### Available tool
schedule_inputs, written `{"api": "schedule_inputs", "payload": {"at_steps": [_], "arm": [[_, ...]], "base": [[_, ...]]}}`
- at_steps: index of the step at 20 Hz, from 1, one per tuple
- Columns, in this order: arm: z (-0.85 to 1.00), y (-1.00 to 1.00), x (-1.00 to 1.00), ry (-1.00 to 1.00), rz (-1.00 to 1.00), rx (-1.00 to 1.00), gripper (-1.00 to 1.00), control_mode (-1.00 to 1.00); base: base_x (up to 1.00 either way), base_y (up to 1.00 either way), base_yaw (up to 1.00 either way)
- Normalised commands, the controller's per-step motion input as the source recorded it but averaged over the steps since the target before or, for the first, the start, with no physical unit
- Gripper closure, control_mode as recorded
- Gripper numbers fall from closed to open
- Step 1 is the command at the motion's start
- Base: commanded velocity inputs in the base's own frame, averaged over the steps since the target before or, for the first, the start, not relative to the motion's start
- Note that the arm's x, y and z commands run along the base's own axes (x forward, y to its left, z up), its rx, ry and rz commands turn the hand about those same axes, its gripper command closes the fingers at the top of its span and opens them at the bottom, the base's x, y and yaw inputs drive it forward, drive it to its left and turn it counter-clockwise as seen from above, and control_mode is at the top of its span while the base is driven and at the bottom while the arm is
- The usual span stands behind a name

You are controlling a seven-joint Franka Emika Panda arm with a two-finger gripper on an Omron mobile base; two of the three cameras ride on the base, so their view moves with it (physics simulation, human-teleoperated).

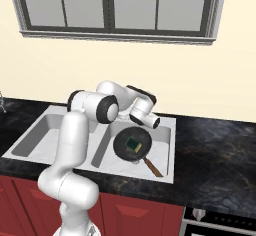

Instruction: Pick the pan and sponge and place them into the sink. Then turn on the water.

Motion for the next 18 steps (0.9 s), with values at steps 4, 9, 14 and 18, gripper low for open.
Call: {"api": "schedule_inputs", "payload": {"at_steps": [4, 9, 14, 18], "arm": [[0.01, 0.17, 0.21, 0.00, 0.00, 0.06, -1.00, -1.00], [0.05, 0.14, 0.13, -0.01, 0.00, 0.06, -1.00, -1.00], [0.02, 0.08, 0.03, -0.03, 0.00, 0.06, -1.00, -1.00], [0.01, 0.01, 0.02, -0.03, 0.00, 0.06, -1.00, -1.00]], "base": [[0.00, 0.00, 0.00], [0.00, 0.00, 0.00], [0.00, 0.00, 0.00], [0.00, 0.00, 0.00]]}}
